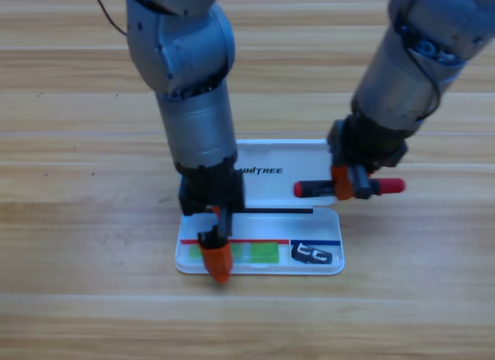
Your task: Clean up eraser and pencils
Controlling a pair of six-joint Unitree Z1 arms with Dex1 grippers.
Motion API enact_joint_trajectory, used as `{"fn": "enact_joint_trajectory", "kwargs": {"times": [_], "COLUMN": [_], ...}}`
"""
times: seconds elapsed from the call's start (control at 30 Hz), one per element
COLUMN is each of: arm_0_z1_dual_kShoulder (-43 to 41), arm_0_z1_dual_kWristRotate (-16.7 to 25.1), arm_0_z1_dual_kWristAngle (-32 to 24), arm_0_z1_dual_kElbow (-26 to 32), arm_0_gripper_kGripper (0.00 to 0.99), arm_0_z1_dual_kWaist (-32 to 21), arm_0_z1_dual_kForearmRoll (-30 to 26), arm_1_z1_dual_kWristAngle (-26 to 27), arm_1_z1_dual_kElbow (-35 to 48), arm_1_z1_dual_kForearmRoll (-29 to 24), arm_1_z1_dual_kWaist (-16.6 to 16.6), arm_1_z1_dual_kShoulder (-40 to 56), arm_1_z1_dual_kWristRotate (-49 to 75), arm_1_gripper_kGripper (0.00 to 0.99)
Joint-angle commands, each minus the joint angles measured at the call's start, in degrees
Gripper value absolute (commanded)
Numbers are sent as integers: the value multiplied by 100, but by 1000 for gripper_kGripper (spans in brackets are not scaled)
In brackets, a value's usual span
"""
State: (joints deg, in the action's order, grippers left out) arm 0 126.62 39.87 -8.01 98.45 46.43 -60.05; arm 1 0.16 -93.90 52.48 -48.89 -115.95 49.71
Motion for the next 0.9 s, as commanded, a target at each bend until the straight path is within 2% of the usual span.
{"fn": "enact_joint_trajectory", "kwargs": {"times": [0.03, 0.2, 0.43, 0.6, 0.9], "arm_0_z1_dual_kShoulder": [-885, -2036, -3478, -3777, -3803], "arm_0_z1_dual_kWristRotate": [109, 320, 759, 988, 1014], "arm_0_z1_dual_kWristAngle": [124, 221, 36, -280, -368], "arm_0_z1_dual_kElbow": [201, 184, -326, -704, -1082], "arm_0_gripper_kGripper": [990, 990, 990, 990, 990], "arm_0_z1_dual_kWaist": [33, -398, -1541, -2156, -2226], "arm_0_z1_dual_kForearmRoll": [-552, -868, -860, -833, -807], "arm_1_z1_dual_kWristAngle": [10, -78, -122, -122, -148], "arm_1_z1_dual_kElbow": [-349, -814, -1307, -1447, -1544], "arm_1_z1_dual_kForearmRoll": [95, 201, 289, 315, 324], "arm_1_z1_dual_kWaist": [-437, -596, -754, -763, -798], "arm_1_z1_dual_kShoulder": [-788, -1184, -1623, -1781, -1861], "arm_1_z1_dual_kWristRotate": [-93, -181, -269, -322, -383], "arm_1_gripper_kGripper": [0, 0, 0, 0, 0]}}
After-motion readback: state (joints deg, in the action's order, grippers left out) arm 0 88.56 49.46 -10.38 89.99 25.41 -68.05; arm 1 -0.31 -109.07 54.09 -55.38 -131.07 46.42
